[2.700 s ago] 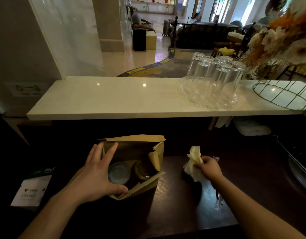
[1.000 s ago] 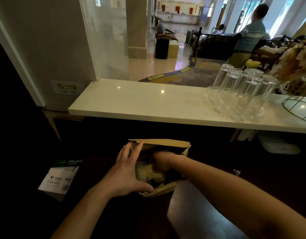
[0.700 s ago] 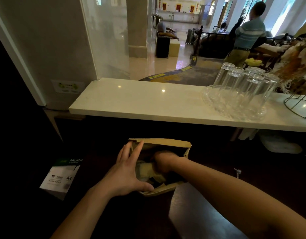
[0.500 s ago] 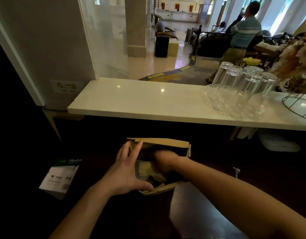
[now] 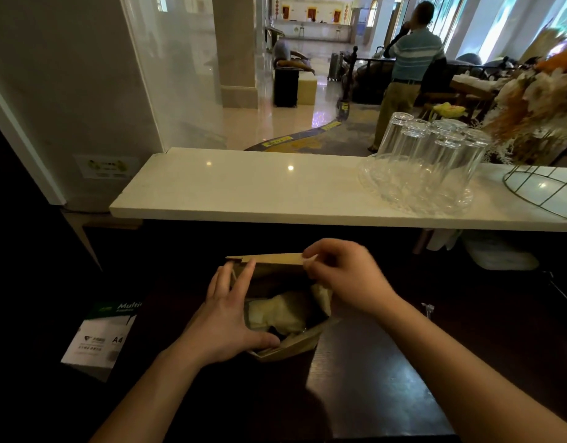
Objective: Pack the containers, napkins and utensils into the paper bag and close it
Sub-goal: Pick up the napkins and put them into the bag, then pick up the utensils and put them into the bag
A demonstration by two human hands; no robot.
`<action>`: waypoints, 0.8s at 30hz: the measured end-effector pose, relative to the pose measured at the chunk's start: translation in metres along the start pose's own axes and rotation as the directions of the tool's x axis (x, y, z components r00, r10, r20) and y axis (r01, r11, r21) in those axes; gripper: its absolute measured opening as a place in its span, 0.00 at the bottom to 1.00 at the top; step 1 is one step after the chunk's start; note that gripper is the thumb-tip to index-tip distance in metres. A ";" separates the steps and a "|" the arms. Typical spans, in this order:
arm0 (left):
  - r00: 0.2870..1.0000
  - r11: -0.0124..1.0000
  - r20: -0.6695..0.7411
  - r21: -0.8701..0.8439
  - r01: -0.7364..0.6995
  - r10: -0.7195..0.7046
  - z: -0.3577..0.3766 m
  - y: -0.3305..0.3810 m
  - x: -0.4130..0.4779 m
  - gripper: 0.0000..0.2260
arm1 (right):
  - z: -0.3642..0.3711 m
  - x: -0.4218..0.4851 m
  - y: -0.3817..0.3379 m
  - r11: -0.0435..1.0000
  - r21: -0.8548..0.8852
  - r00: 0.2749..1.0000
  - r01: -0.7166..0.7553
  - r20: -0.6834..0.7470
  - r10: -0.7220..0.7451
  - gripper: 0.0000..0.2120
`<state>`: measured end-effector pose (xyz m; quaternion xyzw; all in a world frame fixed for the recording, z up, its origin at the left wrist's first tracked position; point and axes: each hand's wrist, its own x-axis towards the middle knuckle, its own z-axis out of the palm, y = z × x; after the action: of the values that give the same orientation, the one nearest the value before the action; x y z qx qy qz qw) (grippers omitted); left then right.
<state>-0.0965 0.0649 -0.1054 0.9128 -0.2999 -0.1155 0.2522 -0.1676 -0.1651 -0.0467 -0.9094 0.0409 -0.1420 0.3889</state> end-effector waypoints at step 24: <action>0.995 0.983 -0.074 0.168 0.071 -0.059 0.009 0.021 0.001 0.59 | -0.030 -0.138 0.274 0.436 -0.400 0.531 -0.806 -0.164 0.831 0.18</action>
<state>-0.1096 0.0461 -0.1017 0.9437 -0.2698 -0.0659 0.1796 -0.2985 -0.3508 -0.2555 -0.8399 0.4942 0.1027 0.1993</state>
